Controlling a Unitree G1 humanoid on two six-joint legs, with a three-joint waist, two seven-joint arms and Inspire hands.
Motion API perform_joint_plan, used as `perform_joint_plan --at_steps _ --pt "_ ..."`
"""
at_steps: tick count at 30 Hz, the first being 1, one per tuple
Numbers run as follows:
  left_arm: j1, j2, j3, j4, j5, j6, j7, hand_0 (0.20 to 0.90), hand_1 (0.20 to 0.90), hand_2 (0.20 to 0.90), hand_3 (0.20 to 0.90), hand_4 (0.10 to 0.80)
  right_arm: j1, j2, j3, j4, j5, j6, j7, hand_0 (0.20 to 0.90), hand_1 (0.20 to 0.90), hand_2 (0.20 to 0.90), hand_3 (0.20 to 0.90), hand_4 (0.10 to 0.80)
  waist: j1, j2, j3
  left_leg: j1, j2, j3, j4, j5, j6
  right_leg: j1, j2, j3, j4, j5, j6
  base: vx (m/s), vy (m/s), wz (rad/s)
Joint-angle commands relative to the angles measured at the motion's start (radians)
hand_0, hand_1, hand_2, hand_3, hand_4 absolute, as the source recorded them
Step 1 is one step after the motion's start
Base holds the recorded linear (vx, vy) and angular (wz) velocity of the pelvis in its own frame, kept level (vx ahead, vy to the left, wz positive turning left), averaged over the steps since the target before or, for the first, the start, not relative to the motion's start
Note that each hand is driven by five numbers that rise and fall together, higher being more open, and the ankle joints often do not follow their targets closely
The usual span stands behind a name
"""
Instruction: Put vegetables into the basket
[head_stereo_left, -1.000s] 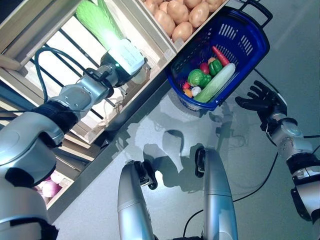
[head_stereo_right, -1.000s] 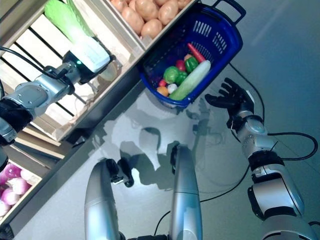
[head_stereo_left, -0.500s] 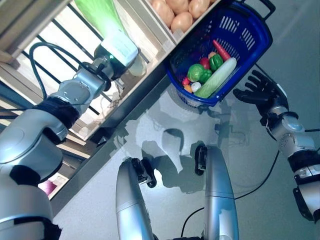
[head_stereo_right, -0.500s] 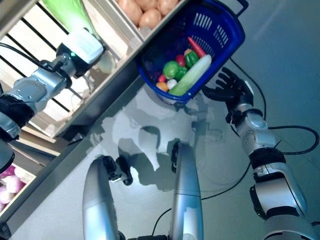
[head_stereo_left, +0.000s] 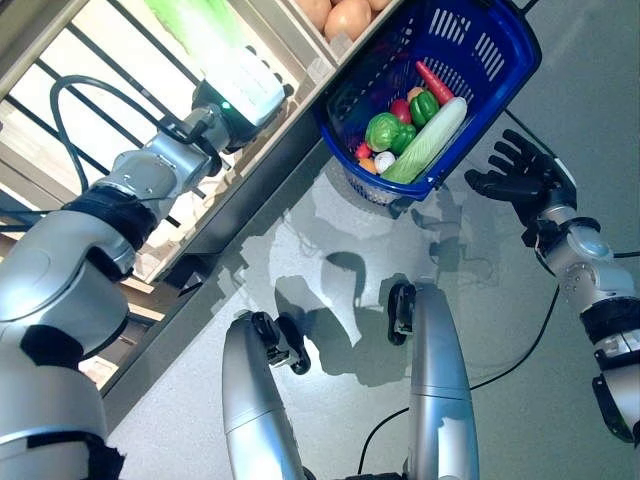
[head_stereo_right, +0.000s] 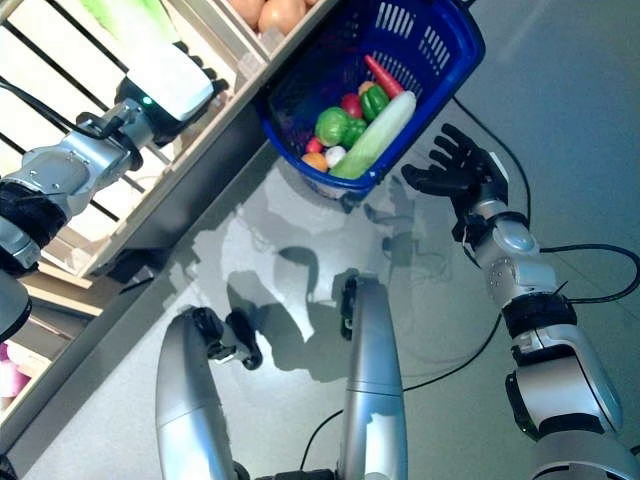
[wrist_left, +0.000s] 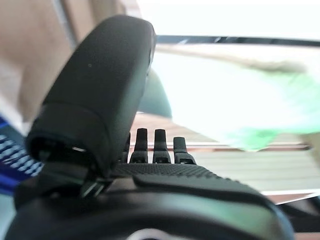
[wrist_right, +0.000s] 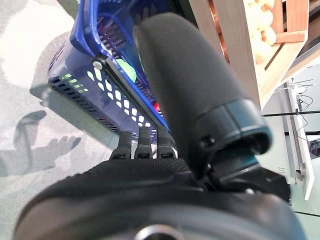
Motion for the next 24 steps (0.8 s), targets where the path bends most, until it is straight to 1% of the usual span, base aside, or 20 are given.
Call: perform_joint_plan --at_steps 1,5,6,7,8,11,14,18,21,24 --pt "-0.121 0.056 0.009 0.034 0.011 0.019 0.015 0.900 0.900 0.900 0.900 0.800 -0.015 -0.025 -0.080 -0.088 0.059 -0.064 0.021 0.900 0.900 0.900 0.900 0.800 -0.030 -0.031 0.000 -0.042 0.015 -0.060 -0.100 0.089 -0.054 0.084 -0.141 -0.008 -0.033 0.041 0.035 0.022 0.017 -0.04" --pt "-0.115 0.063 -0.002 0.033 -0.026 0.041 -0.074 0.900 0.900 0.900 0.900 0.800 -0.011 -0.028 -0.087 -0.088 0.062 -0.059 0.022 0.900 0.900 0.900 0.900 0.800 -0.031 -0.031 0.000 -0.051 0.025 -0.069 -0.088 0.089 -0.058 0.076 -0.151 -0.004 -0.020 0.040 0.039 0.006 0.005 -0.01" --pt "-0.115 0.063 -0.003 0.033 -0.040 0.047 -0.096 0.662 0.662 0.662 0.662 0.642 -0.013 -0.028 -0.087 -0.088 0.061 -0.058 0.023 0.900 0.900 0.900 0.900 0.800 -0.031 -0.031 0.000 -0.052 0.026 -0.070 -0.087 0.089 -0.059 0.076 -0.152 -0.004 -0.018 0.039 0.039 0.000 0.000 0.00" --pt "-0.111 0.060 -0.003 0.038 -0.066 0.058 -0.143 0.380 0.380 0.380 0.380 0.453 -0.019 -0.029 -0.087 -0.085 0.060 -0.057 0.023 0.900 0.900 0.900 0.900 0.800 -0.030 -0.031 0.000 -0.053 0.029 -0.072 -0.084 0.090 -0.060 0.075 -0.155 -0.003 -0.014 0.038 0.040 0.000 0.000 0.00" --pt "-0.108 0.058 -0.001 0.039 -0.084 0.063 -0.179 0.300 0.300 0.300 0.300 0.400 -0.023 -0.029 -0.086 -0.083 0.057 -0.056 0.022 0.900 0.900 0.900 0.900 0.800 -0.030 -0.031 0.000 -0.054 0.030 -0.075 -0.082 0.091 -0.061 0.073 -0.156 -0.002 -0.009 0.038 0.041 0.000 0.000 0.00" --pt "-0.085 0.054 0.018 0.054 -0.138 0.107 -0.245 0.300 0.300 0.300 0.300 0.400 -0.034 -0.031 -0.089 -0.085 0.057 -0.048 0.020 0.900 0.900 0.900 0.900 0.800 -0.028 -0.032 -0.001 -0.055 0.035 -0.086 -0.070 0.090 -0.064 0.074 -0.163 0.000 0.004 0.035 0.042 0.032 0.018 -0.08" --pt "-0.066 0.060 0.036 0.068 -0.127 0.110 -0.265 0.300 0.300 0.300 0.300 0.400 -0.035 -0.029 -0.102 -0.090 0.061 -0.046 0.025 0.900 0.900 0.900 0.900 0.800 -0.025 -0.031 -0.002 -0.057 0.038 -0.093 -0.062 0.090 -0.067 0.074 -0.170 0.001 0.010 0.034 0.045 0.020 0.005 -0.09" --pt "-0.039 0.072 0.060 0.103 -0.113 0.132 -0.292 0.300 0.300 0.300 0.300 0.400 -0.027 -0.023 -0.117 -0.103 0.049 -0.047 0.040 0.900 0.900 0.900 0.900 0.800 -0.020 -0.028 -0.010 -0.059 0.040 -0.099 -0.059 0.091 -0.072 0.072 -0.179 0.004 0.013 0.035 0.049 0.013 0.003 -0.03" --pt "-0.016 0.086 0.079 0.126 -0.112 0.140 -0.276 0.300 0.300 0.300 0.300 0.400 -0.016 -0.015 -0.125 -0.128 0.044 -0.042 0.040 0.900 0.900 0.900 0.900 0.800 -0.020 -0.026 -0.017 -0.058 0.043 -0.101 -0.065 0.095 -0.077 0.071 -0.184 0.005 0.011 0.037 0.053 0.000 0.000 0.00" --pt "-0.004 0.093 0.096 0.137 -0.122 0.124 -0.228 0.300 0.300 0.300 0.300 0.400 -0.013 -0.007 -0.125 -0.141 0.041 -0.039 0.035 0.900 0.900 0.900 0.900 0.800 -0.018 -0.023 -0.025 -0.050 0.044 -0.099 -0.076 0.099 -0.080 0.080 -0.189 0.001 0.003 0.037 0.055 0.000 0.000 0.00"
